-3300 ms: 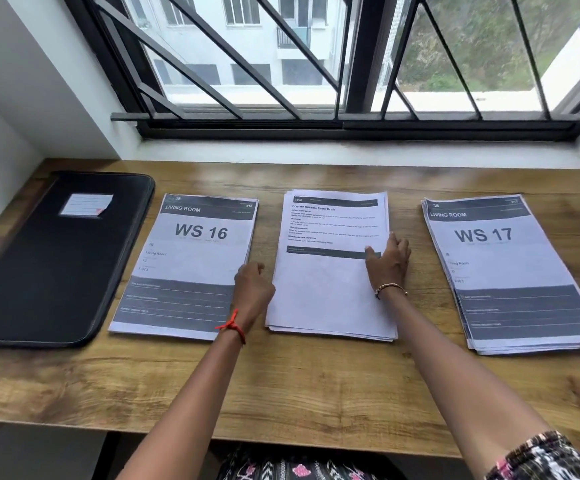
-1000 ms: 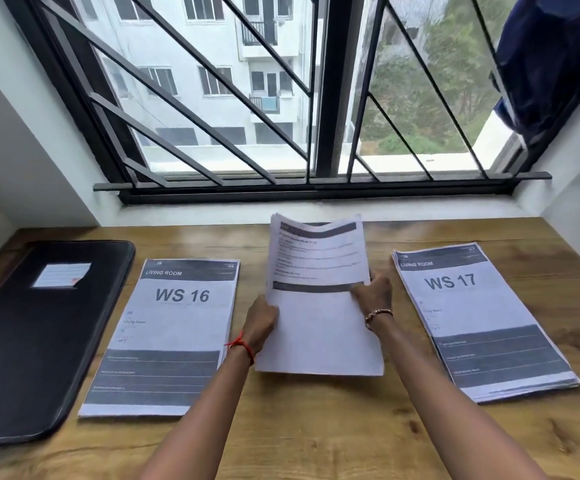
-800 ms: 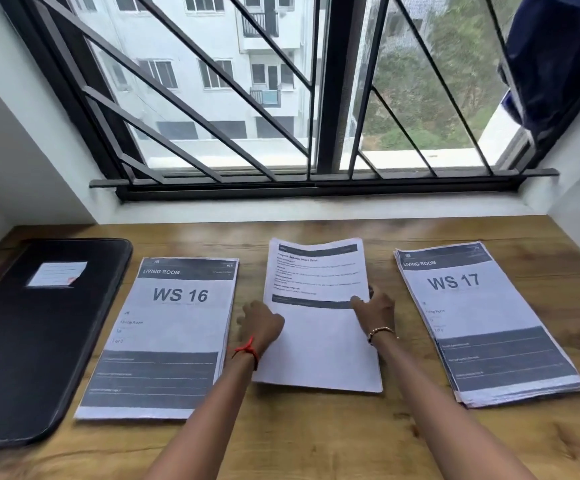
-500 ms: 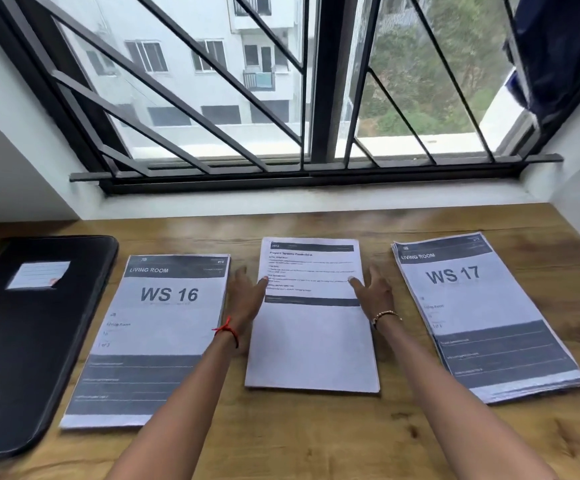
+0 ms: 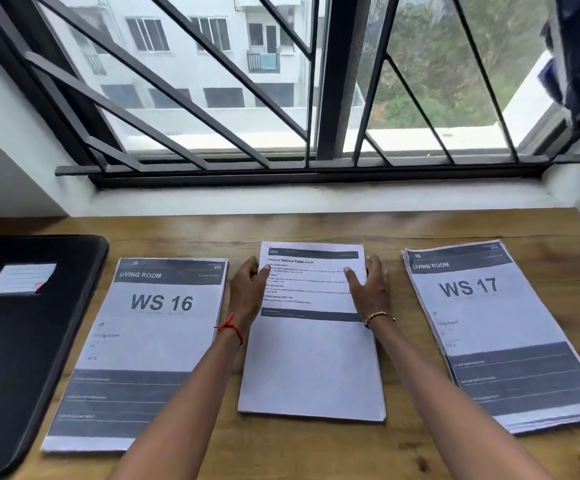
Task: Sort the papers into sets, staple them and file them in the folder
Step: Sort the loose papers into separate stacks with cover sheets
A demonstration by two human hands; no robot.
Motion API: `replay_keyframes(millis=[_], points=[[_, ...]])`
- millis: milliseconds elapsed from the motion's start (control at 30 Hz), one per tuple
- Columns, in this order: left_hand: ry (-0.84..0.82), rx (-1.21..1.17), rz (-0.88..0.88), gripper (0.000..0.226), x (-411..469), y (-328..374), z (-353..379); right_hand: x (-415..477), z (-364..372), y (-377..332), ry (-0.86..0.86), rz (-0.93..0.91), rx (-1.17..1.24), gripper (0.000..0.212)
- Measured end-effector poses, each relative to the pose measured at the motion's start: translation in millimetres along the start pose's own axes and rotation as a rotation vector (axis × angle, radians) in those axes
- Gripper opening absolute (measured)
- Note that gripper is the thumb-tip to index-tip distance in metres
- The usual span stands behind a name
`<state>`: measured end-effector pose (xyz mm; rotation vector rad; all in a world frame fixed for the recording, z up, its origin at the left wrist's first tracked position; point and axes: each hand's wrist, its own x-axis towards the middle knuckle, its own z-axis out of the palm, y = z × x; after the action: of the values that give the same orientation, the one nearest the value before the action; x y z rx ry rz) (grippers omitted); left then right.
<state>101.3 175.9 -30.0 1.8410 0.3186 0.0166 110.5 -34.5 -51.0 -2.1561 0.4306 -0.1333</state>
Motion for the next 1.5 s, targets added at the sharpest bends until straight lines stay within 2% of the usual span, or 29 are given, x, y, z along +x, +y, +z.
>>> replay_keyframes(millis=[100,300,400,467,567,633,733,800,900,967,1267,1500], points=[[0.032,0.011,0.023,0.015,6,-4,1,1,1,2,0.023,-0.001,0.052,0.05],[0.094,-0.023,0.063,0.007,3,-4,8,2,0,3,0.034,0.01,0.105,0.053],[0.081,0.056,0.075,0.008,7,-10,10,3,0,2,0.045,0.022,0.146,0.049],[0.044,0.107,0.09,0.025,5,-9,9,6,1,0,0.049,0.004,0.123,0.05],[-0.128,0.285,0.141,0.08,-6,1,7,18,4,-6,0.084,-0.158,-0.079,0.047],[-0.373,0.586,0.32,0.11,-20,5,6,31,8,-13,0.04,-0.28,-0.222,0.04],[-0.661,0.937,0.609,0.13,-53,-1,9,49,17,-30,-0.172,-0.401,-0.423,0.039],[-0.737,1.025,0.742,0.131,-71,-15,13,56,24,-43,-0.314,-0.439,-0.524,0.039],[-0.802,1.084,0.756,0.13,-89,-31,15,58,35,-59,-0.396,-0.507,-0.627,0.039],[-0.831,1.103,0.749,0.13,-95,-37,13,58,42,-64,-0.407,-0.53,-0.671,0.038],[-0.736,1.083,0.788,0.105,-99,-45,7,56,49,-65,-0.437,-0.503,-0.735,0.033],[-0.718,1.072,0.784,0.103,-99,-51,10,56,49,-67,-0.452,-0.516,-0.777,0.038]])
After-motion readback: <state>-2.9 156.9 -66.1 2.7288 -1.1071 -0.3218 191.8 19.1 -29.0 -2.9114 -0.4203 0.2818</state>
